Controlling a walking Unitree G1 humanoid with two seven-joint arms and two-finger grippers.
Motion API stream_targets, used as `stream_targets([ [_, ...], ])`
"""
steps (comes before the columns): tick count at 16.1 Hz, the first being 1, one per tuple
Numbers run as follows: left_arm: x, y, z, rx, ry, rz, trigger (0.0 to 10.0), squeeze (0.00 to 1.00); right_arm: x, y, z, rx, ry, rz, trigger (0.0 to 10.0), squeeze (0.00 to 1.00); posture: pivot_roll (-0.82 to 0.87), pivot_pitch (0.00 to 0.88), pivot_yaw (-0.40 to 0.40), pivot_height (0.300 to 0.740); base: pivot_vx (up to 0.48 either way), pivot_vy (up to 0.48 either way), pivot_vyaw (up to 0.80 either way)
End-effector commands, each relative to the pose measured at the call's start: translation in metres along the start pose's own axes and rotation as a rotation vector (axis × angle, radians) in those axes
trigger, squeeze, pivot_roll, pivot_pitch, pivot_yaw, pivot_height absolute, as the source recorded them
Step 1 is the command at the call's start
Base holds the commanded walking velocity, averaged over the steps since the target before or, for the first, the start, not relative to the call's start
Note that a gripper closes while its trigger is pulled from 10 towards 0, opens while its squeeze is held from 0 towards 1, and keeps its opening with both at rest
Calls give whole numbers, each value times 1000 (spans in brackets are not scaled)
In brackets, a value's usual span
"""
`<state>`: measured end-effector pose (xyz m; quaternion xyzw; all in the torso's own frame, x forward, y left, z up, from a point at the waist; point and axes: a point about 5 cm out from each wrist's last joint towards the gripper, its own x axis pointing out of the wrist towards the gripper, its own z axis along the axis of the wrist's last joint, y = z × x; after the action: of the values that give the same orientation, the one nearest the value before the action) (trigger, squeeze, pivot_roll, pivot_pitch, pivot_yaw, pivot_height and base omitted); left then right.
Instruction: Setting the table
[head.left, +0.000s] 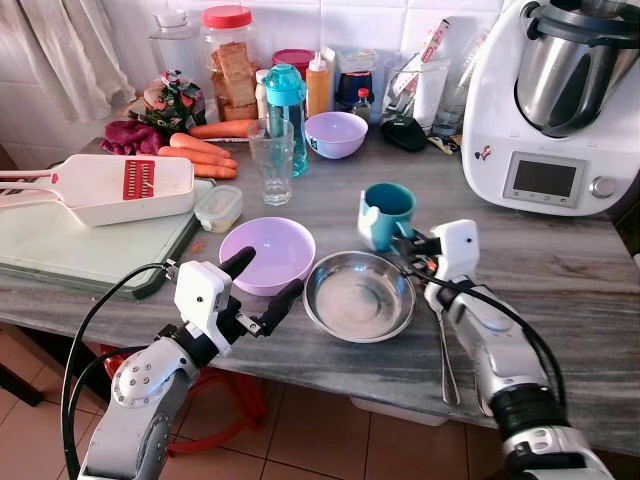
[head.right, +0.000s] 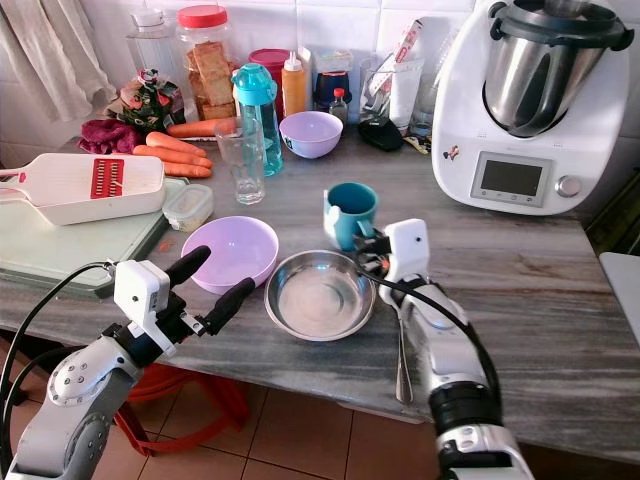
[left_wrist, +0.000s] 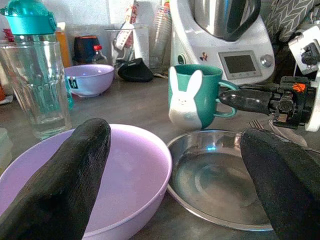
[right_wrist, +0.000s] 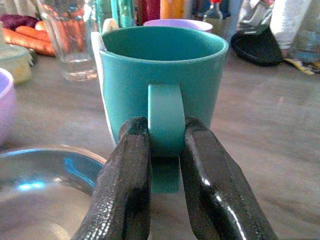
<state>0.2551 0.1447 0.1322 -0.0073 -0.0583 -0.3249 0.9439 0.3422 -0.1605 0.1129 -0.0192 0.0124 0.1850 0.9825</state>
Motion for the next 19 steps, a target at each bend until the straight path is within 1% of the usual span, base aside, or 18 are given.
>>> stream_targets([
  [1, 2, -2, 3, -1, -10, -13, 10000, 0, -2, -3, -3, -20, 4, 11, 10000, 0, 85, 12, 10, 740, 0, 0, 0],
  [5, 2, -10, 4, -30, -15, -72, 10000, 0, -7, -14, -7, -64, 24, 17, 10000, 0, 84, 12, 11, 740, 0, 0, 0],
  [8, 1, -13, 2, -55, -4, -112, 10000, 0, -7, -15, -8, -63, 23, 22, 10000, 0, 85, 12, 13, 740, 0, 0, 0],
  [12, -3, -14, -4, -66, 44, -168, 10000, 0, -5, -14, -9, -64, 20, 47, 10000, 0, 88, 14, 16, 740, 0, 0, 0],
  [17, -3, -13, -4, -60, 51, -177, 10000, 0, -6, -15, -9, -79, 14, 60, 10000, 0, 87, 15, 19, 740, 0, 0, 0],
  [18, -3, -13, -4, -59, 51, -178, 10000, 0, -6, -18, -11, -89, 21, 53, 10000, 533, 87, 15, 20, 740, 0, 0, 0],
  [19, -2, -13, -4, -59, 51, -178, 10000, 0, -7, -19, -11, -89, 22, 51, 10000, 533, 87, 15, 20, 740, 0, 0, 0],
])
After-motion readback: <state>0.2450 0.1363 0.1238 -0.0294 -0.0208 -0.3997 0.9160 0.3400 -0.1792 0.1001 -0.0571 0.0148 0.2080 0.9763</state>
